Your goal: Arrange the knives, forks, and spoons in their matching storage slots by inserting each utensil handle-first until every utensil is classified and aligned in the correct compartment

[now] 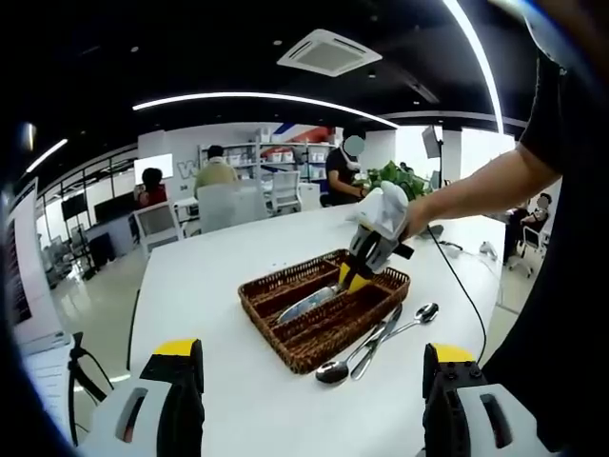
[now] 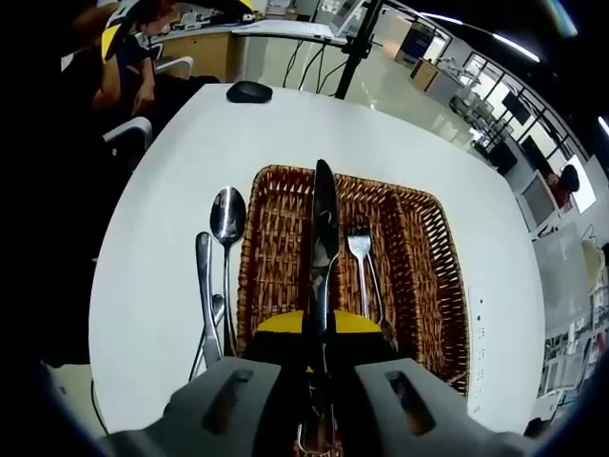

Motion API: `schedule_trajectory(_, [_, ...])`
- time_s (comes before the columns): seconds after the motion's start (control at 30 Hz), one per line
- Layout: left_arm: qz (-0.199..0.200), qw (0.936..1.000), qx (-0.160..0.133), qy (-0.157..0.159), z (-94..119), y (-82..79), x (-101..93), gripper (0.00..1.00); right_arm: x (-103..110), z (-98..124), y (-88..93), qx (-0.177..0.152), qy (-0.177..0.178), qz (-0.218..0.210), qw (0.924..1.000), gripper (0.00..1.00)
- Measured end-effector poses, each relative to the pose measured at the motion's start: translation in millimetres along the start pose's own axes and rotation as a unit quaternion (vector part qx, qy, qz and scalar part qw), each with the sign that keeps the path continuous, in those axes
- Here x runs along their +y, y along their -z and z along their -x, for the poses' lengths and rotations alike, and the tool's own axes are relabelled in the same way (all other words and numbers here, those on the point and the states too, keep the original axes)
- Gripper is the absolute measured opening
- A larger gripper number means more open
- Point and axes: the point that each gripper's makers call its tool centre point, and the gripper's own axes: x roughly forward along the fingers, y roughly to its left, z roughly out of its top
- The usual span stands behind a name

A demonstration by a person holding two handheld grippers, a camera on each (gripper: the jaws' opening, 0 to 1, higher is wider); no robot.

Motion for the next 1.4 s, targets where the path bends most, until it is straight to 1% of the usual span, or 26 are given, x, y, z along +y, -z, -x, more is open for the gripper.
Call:
schedule_trajectory(0.13, [0.004,1.0000,0.004,-0.006,3,3.3,1.3,1.00,1,-5,6.3,0.005,-0.003,-0.003,1.0000,0.04])
schedule_trajectory(0.27, [0.006,0.9999,0.000,-0.011,5,2.9,1.9,1.00,4,-10,16.1,0.013,-0.010,-0.007,0.9998,0.04])
schedule_trajectory(0.4, [0.009,0.9998,0.001,-0.015,8,5.0,3.5,1.00,9,-16,19.8,0.016,-0.013,-0.006,0.9998,0.04])
schedule_trajectory(0.53, [0.012,0.9997,-0.001,-0.022,11,4.8,6.8,1.00,9,-26,24.4,0.020,-0.016,-0.017,0.9995,0.04])
schedule_trajectory(0.73, [0.014,0.9993,-0.002,-0.036,13,5.9,11.5,1.00,14,-42,33.6,0.037,-0.025,-0.016,0.9989,0.04])
schedule_trajectory(0.9, [0.023,0.9990,-0.001,-0.038,13,9.1,12.5,1.00,12,-49,33.2,0.035,-0.022,-0.016,0.9990,0.04])
schedule_trajectory(1.03, [0.018,0.9992,0.003,-0.036,12,9.4,12.7,1.00,9,-53,35.0,0.039,-0.017,-0.009,0.9991,0.04])
schedule_trajectory(1.13, [0.016,0.9990,0.005,-0.041,13,9.6,17.3,1.00,12,-56,36.2,0.038,-0.022,-0.007,0.9990,0.05])
schedule_trajectory(1.17, [0.016,0.9989,0.006,-0.044,13,10.1,18.2,1.00,14,-58,37.6,0.041,-0.025,0.003,0.9988,0.05])
schedule_trajectory(1.27, [0.022,0.9987,0.003,-0.045,14,11.0,18.1,1.00,12,-57,37.1,0.041,-0.028,-0.009,0.9987,0.05])
schedule_trajectory(1.37, [0.021,0.9988,0.006,-0.045,13,13.7,16.3,1.00,14,-56,38.0,0.041,-0.028,0.006,0.9988,0.06])
schedule_trajectory(1.4, [0.021,0.9988,0.007,-0.045,13,14.1,16.0,1.00,14,-56,37.3,0.036,-0.027,0.020,0.9988,0.06])
